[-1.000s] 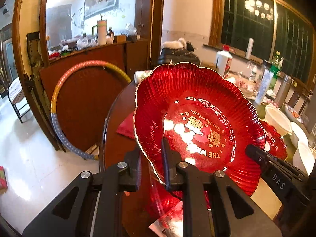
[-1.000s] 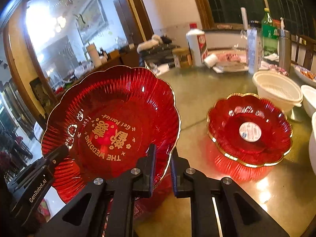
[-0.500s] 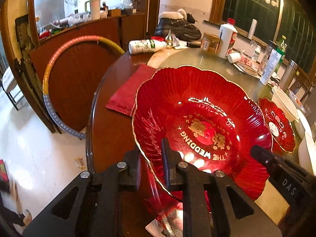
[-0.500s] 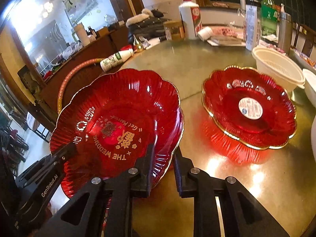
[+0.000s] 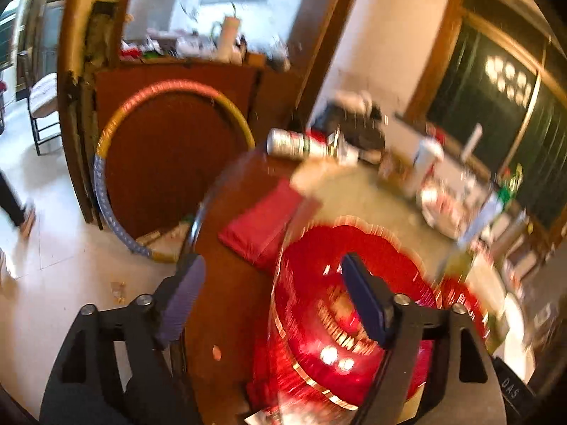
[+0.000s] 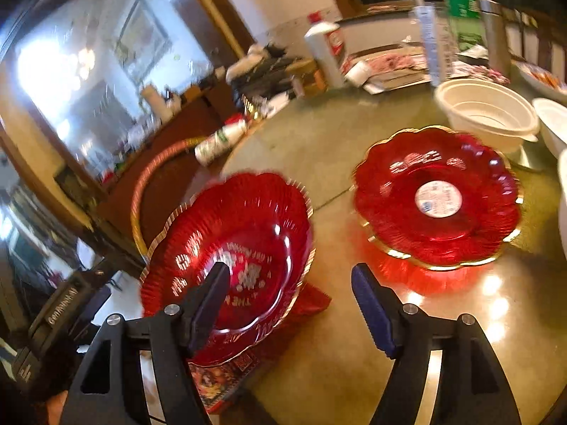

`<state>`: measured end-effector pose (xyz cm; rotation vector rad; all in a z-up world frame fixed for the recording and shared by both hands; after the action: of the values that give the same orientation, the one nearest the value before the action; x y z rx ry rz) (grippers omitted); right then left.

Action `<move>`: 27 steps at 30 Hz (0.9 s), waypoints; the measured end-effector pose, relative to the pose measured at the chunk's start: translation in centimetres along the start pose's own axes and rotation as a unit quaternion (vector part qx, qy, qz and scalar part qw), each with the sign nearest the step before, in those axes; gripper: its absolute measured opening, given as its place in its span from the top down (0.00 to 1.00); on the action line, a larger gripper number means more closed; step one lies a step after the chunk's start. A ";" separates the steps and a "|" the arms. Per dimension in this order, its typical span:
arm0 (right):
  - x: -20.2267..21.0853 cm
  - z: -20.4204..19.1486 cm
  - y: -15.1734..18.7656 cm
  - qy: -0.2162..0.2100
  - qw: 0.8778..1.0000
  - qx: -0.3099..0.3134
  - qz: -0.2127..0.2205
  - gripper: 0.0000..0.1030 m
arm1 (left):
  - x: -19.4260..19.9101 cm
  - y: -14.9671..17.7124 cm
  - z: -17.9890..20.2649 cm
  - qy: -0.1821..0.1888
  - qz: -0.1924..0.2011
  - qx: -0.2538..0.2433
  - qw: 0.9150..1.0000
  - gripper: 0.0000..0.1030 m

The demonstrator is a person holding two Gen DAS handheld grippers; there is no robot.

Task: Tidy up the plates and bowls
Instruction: 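Open both grippers and move them to the smaller red plate, then grasp the smaller red stickered plate rim with both grippers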

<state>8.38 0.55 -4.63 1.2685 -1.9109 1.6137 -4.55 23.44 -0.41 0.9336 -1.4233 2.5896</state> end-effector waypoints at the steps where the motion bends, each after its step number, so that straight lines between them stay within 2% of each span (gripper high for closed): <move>1: 0.6 0.8 -0.3 -0.005 1.000 -0.014 0.008 0.29 | 0.5 -0.4 0.6 0.008 0.007 -0.006 1.000 0.19; 4: 2.5 3.8 -1.3 -0.013 0.998 -0.060 0.028 0.26 | 0.9 -1.1 3.9 0.055 -0.006 -0.056 0.997 0.19; 8: 3.8 7.4 -2.4 0.000 0.995 -0.094 0.032 0.24 | 0.2 -1.1 9.5 0.123 -0.056 -0.127 0.983 0.19; 11: 4.3 9.7 -2.5 0.014 0.993 -0.111 0.031 0.24 | -1.4 0.1 14.0 0.175 -0.112 -0.169 0.964 0.19; 13: 4.3 11.1 -2.3 0.020 0.992 -0.119 0.022 0.24 | -3.1 1.2 16.5 0.195 -0.157 -0.193 0.949 0.19; 15: 4.1 12.3 -2.0 0.027 0.992 -0.126 0.013 0.24 | -4.9 2.1 18.0 0.210 -0.204 -0.196 0.936 0.19; 16: 4.0 12.9 -1.8 0.031 0.991 -0.131 0.007 0.24 | -6.0 2.6 18.6 0.211 -0.231 -0.193 0.930 0.19; 18: 3.8 14.0 -1.4 0.035 0.989 -0.141 -0.008 0.24 | -8.1 3.1 19.5 0.201 -0.270 -0.173 0.926 0.19; 21: 3.7 15.2 -1.1 0.038 0.988 -0.147 -0.017 0.24 | -10.1 3.2 20.6 0.191 -0.289 -0.157 0.925 0.19; 27: 2.8 16.9 -1.8 0.032 0.984 -0.171 -0.029 0.24 | -12.8 3.8 22.9 0.176 -0.310 -0.183 0.916 0.19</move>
<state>13.04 -15.96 -6.52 1.1045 -1.9851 1.2144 15.87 6.45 -0.89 0.6707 -1.1977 1.8288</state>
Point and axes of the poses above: each gripper's, at about its wrist camera, not at the fingertips, and x roughly against the way its jaws point, z to its right, y to its underside, the point moved 1 cm from there along -x, roughly the way its jaws point, and after that the axes turned 9 degrees about y, right-handed, at the moved point
